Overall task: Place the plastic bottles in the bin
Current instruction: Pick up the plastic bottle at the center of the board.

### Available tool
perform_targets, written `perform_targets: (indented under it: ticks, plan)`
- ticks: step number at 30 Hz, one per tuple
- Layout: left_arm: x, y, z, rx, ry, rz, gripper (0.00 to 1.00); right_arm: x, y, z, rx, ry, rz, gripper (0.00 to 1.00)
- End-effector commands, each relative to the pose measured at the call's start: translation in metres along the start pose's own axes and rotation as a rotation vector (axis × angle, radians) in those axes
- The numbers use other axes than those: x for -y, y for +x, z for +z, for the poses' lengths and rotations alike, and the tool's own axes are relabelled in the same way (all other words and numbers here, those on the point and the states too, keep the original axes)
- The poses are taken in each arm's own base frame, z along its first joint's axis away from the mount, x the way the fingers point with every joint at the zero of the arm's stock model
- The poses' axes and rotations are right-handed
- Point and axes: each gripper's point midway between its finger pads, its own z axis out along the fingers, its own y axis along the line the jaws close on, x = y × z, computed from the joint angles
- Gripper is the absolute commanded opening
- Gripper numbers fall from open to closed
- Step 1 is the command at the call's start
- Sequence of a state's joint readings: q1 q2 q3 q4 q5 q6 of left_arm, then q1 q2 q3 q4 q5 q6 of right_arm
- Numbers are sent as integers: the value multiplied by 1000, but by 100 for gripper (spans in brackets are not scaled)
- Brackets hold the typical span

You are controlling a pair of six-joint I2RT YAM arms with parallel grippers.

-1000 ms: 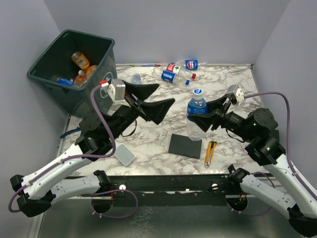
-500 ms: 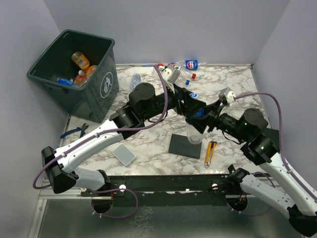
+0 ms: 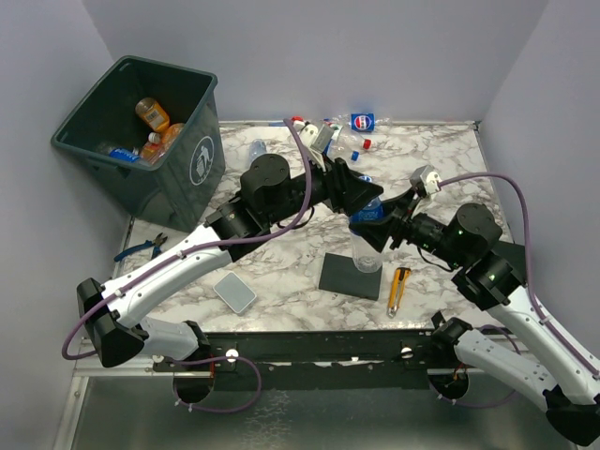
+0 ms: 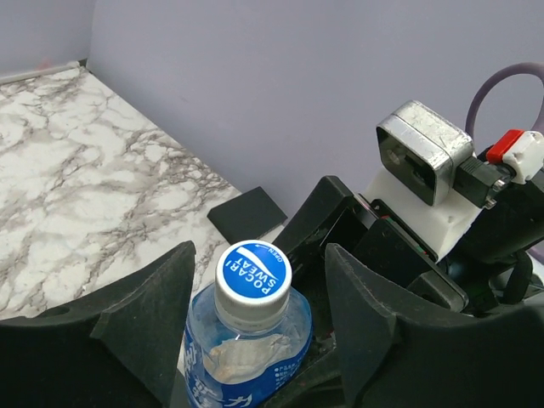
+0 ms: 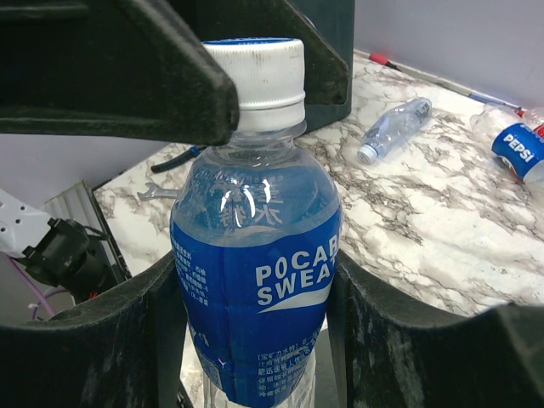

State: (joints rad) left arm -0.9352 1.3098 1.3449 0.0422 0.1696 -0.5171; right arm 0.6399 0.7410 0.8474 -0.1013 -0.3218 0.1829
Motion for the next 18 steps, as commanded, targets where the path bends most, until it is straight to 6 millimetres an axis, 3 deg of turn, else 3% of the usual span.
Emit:
perform_targets:
  ticks: [1, 5, 7, 15, 18]
  plan:
    - [6, -1, -4, 0, 33, -15, 66, -3, -3, 1, 22, -16, -5, 31]
    - [3, 5, -3, -11, 27, -17, 68, -3, -5, 2, 29, -16, -2, 31]
    - [1, 9, -3, -18, 21, -17, 65, -5, -7, 2, 35, -24, 1, 30]
    - [-2, 18, -1, -41, 30, -22, 32, -6, -6, 2, 32, -34, 6, 30]
    - [0, 19, 0, -45, 41, -15, 10, -7, -6, 2, 31, -37, 10, 30]
